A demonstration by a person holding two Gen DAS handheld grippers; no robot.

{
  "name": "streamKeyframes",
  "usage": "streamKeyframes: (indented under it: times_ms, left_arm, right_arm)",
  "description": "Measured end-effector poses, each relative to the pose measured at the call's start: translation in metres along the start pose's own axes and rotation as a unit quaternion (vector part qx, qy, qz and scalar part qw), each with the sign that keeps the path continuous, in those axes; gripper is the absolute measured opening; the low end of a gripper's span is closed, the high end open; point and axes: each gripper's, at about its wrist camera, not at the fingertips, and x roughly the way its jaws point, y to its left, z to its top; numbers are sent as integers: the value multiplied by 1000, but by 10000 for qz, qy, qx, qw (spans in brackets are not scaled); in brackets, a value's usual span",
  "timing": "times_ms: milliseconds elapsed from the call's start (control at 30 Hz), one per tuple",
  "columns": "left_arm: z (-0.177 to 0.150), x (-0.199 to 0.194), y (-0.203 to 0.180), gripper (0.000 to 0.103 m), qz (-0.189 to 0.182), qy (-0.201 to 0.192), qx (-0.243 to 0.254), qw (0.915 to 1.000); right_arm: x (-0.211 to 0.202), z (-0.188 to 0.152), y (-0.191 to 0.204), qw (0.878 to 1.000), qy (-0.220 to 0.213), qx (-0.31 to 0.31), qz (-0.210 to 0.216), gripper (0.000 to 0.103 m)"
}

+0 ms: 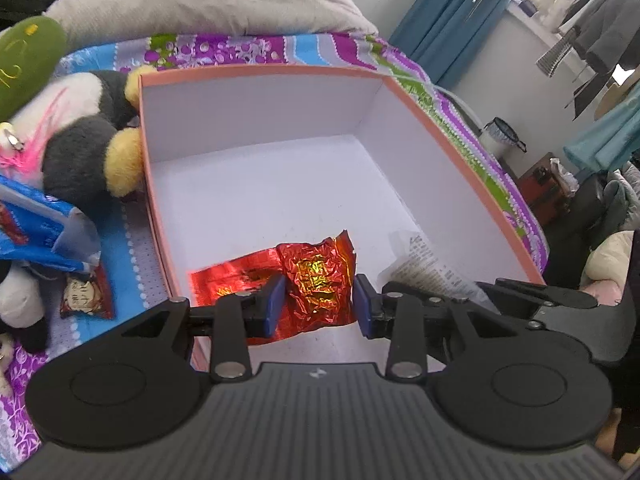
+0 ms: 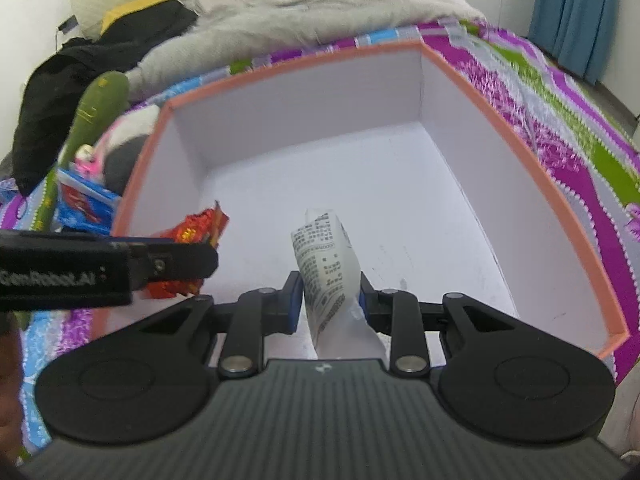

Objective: Organize soft objects
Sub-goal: 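Carry the bag and wrapper over the pink box and open both tools, then withdraw both open tools from the box back toward the pile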

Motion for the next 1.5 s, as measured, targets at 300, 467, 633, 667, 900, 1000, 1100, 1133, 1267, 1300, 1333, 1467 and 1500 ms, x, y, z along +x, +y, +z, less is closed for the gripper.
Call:
streamKeyframes:
  times_ms: [300, 467, 633, 667, 900, 1000, 1100, 1133, 1267, 1300, 1333, 1467, 1500]
  left_arm:
    - [5, 4, 2, 48, 177, 99, 57, 9998]
    - [2, -19, -2, 48, 196, -70, 91, 9997]
    - [-2, -58, -7, 48, 228, -374, 131, 9990]
    - [-3, -66, -8, 48, 232, -434, 139, 9987]
    - [-21, -136, -17, 48, 281, -946, 215, 9949]
    - [-33, -167, -20, 48, 303, -1154, 298, 9924]
    - [-48, -196, -23, 48, 319, -1307, 352, 9903]
    - [-53, -205, -24, 48, 331, -1367, 371, 9894]
    - [-75, -238, -28, 48, 377, -1593, 422, 9856]
    - [-82, -246, -28, 48, 383, -1645, 423, 9847]
    - [-87, -252, -28, 48, 388, -1687, 423, 9840]
    - [-108, -274, -24, 48, 457, -1836, 389, 9812]
    - [-114, -280, -22, 48, 462, -1865, 366, 9807]
  right_arm:
    - [2, 2, -5, 9999, 9, 105, 73, 55]
    - [-19, 3, 2, 9996, -225, 90, 117, 55]
    - [-54, 5, 15, 9982, -570, 56, 198, 55]
    - [-61, 5, 18, 9977, -637, 35, 207, 55]
    - [-114, -6, 42, 9936, -1080, -88, 309, 55]
    - [-136, -14, 52, 9914, -1256, -100, 362, 55]
    - [-157, -23, 61, 9892, -1406, -106, 411, 55]
    - [-164, -27, 65, 9884, -1453, -118, 428, 55]
    - [-187, -38, 77, 9857, -1606, -219, 466, 55]
    - [-191, -41, 80, 9850, -1638, -239, 477, 55]
    - [-196, -44, 83, 9843, -1672, -264, 499, 55]
    - [-212, -58, 96, 9814, -1786, -348, 617, 55]
    - [-215, -61, 99, 9806, -1815, -361, 654, 55]
